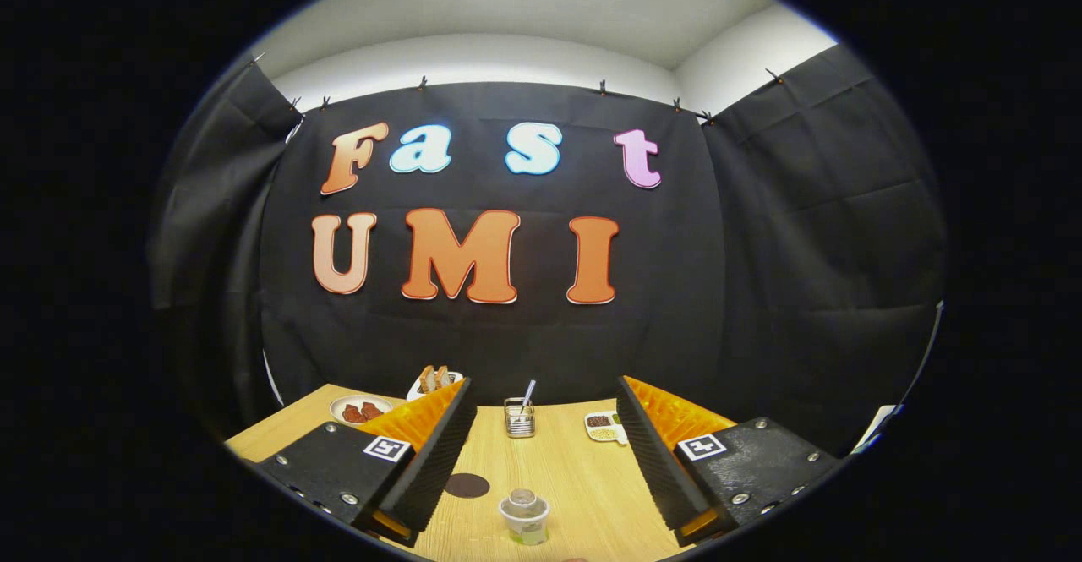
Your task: Take the bottle from table, then pour the juice into the cup, finally place the bottle on the coaster
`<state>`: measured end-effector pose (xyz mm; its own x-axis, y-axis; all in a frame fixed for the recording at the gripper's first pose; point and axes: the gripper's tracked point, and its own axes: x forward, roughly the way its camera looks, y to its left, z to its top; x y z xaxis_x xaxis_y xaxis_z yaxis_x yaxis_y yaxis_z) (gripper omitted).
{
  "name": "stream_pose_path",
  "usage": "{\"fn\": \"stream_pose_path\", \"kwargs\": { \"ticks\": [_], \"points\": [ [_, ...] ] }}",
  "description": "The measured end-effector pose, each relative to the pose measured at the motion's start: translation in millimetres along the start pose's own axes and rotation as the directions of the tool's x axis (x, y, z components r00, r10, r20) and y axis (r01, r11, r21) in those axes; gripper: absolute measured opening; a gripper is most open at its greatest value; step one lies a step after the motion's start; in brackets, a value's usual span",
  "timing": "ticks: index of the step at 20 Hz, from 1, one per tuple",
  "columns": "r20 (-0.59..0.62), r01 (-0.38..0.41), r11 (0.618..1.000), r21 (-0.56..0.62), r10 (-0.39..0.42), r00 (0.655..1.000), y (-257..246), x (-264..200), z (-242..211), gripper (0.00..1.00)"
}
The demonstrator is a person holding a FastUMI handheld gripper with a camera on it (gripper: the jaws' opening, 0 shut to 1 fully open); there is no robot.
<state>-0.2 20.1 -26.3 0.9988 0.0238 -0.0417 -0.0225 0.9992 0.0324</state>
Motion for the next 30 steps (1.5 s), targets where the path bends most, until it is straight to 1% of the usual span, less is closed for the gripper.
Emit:
{"fn": "stream_pose_path", "kwargs": {
  "ticks": [7, 11, 14, 18, 23, 26, 30],
  "points": [
    [-0.071, -0.043, 0.999, -0.013, 0.042, 0.997, 17.7, 8.9, -32.2, 0.99],
    [-0.143, -0.052, 0.998, -0.025, 0.048, 0.989, 19.1, 11.5, -66.0, 0.99],
    [-0.212, -0.053, 0.998, -0.019, 0.048, 0.976, 19.8, 14.5, -100.0, 0.99],
    [-0.313, -0.055, 0.997, -0.047, 0.038, 0.949, 16.7, 14.6, -150.2, 0.99],
    [-0.407, -0.061, 0.996, -0.061, 0.031, 0.913, 14.9, 13.4, -199.7, 0.99],
    [-0.470, -0.062, 0.996, -0.059, 0.027, 0.882, 13.5, 10.8, -234.6, 0.99],
    [-0.532, -0.086, 0.995, -0.055, 0.043, 0.845, 16.3, 9.7, -270.1, 0.99]
  ]
}}
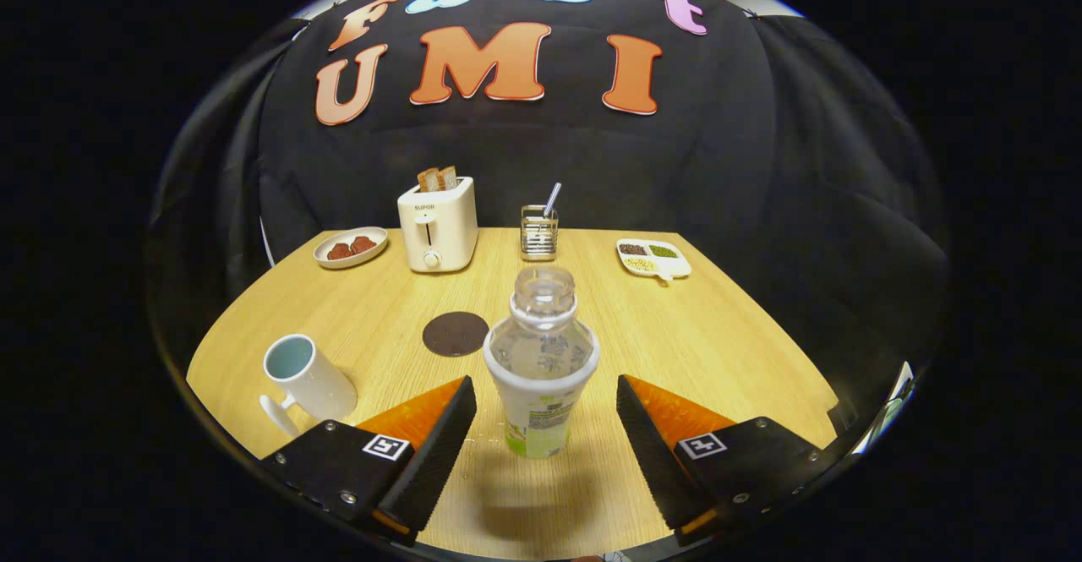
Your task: Take the bottle from table, then pour the juice into the cup, finally place the bottle on the coaster
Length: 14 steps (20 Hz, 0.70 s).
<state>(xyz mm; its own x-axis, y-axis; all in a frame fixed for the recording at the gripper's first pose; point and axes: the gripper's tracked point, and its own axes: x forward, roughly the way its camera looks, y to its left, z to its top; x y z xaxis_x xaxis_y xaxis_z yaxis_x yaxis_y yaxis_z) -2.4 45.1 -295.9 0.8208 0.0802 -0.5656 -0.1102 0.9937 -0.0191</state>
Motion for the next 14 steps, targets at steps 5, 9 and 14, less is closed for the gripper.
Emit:
{"fn": "stream_pose_path", "kwargs": {
  "ticks": [5, 9, 14],
  "points": [
    [-0.044, -0.023, 0.999, 0.035, 0.025, 0.999, 6.1, 15.4, -24.5, 0.99],
    [-0.071, -0.028, 0.999, 0.038, 0.031, 0.997, 7.4, 27.4, -32.4, 0.99],
    [-0.090, -0.029, 0.999, 0.046, 0.033, 0.995, 9.8, 36.8, -38.5, 0.79]
  ]
}}
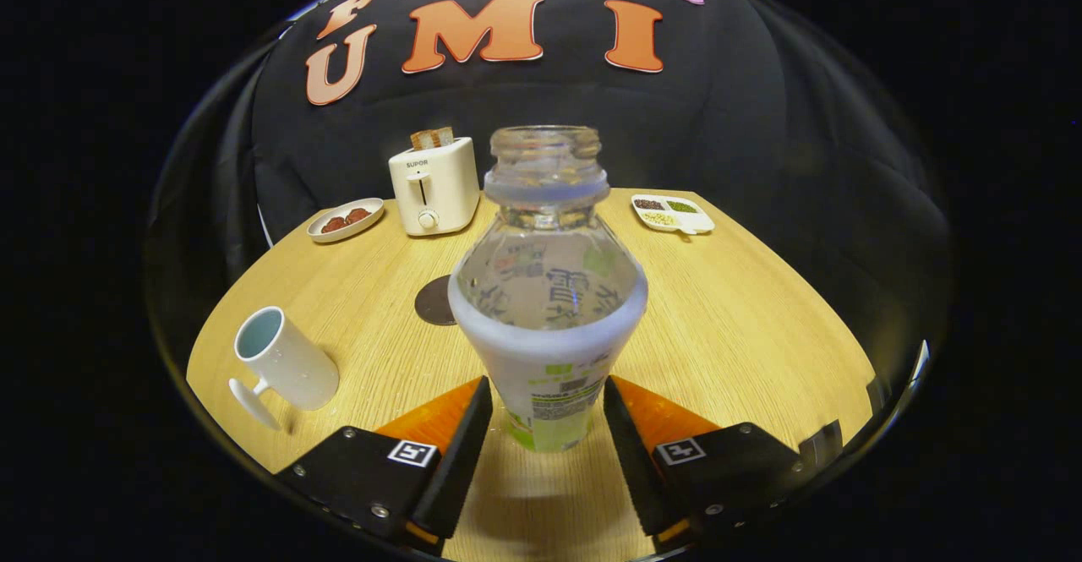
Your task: Take the bottle from table, then pour the juice into the cup, finally place the bottle on the coaster
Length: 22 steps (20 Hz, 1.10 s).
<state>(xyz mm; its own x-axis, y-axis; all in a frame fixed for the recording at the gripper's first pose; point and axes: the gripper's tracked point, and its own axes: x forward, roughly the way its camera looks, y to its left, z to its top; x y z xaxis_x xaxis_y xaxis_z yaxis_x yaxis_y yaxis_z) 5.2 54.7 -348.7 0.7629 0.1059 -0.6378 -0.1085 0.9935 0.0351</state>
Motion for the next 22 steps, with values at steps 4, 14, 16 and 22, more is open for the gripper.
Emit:
{"fn": "stream_pose_path", "kwargs": {
  "ticks": [4, 14, 16, 22],
  "points": [
    [-0.005, -0.002, 1.000, 0.001, 0.002, 1.000, 0.9, 1.5, 1.6, 0.66],
    [-0.016, 0.057, 0.994, -0.093, -0.059, 0.998, 8.0, -17.1, 24.7, 0.56],
    [-0.008, 0.070, 0.988, -0.134, -0.072, 0.997, 13.1, -23.3, 32.0, 0.56],
    [0.017, 0.111, 0.942, -0.318, -0.111, 0.994, 38.9, -37.8, 48.5, 0.56]
  ]
}}
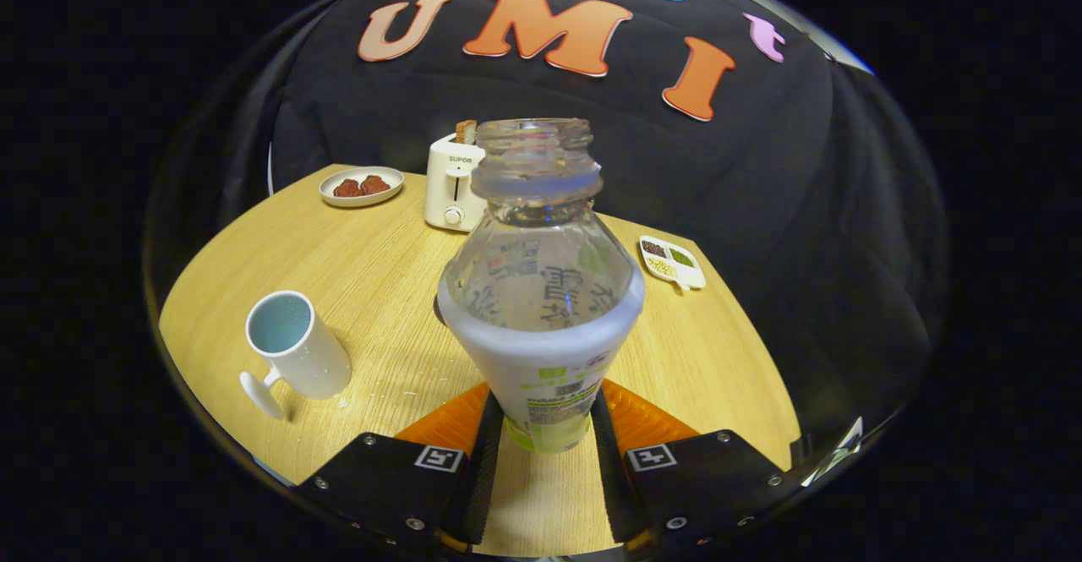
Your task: Take the bottle from table, then pour the juice into the cup, finally place the bottle on the coaster
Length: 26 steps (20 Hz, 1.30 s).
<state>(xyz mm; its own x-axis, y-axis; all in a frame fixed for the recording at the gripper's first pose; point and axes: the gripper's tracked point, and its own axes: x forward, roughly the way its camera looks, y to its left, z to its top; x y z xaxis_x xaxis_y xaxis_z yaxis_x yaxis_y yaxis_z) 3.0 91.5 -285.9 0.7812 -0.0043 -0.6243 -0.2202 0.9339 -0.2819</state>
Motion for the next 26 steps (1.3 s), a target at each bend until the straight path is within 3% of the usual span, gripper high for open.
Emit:
{"fn": "stream_pose_path", "kwargs": {
  "ticks": [6, 14, 21, 26],
  "points": [
    [0.026, 0.060, 0.967, -0.247, -0.055, 0.998, 26.1, -3.7, 23.9, 0.56],
    [0.072, 0.165, 0.848, -0.504, -0.150, 0.986, 41.4, 1.1, 40.7, 0.56],
    [0.148, 0.240, 0.695, -0.677, -0.191, 0.970, 45.2, 1.4, 45.6, 0.55],
    [0.239, 0.303, 0.529, -0.793, -0.187, 0.953, 49.5, -0.9, 57.5, 0.55]
  ]
}}
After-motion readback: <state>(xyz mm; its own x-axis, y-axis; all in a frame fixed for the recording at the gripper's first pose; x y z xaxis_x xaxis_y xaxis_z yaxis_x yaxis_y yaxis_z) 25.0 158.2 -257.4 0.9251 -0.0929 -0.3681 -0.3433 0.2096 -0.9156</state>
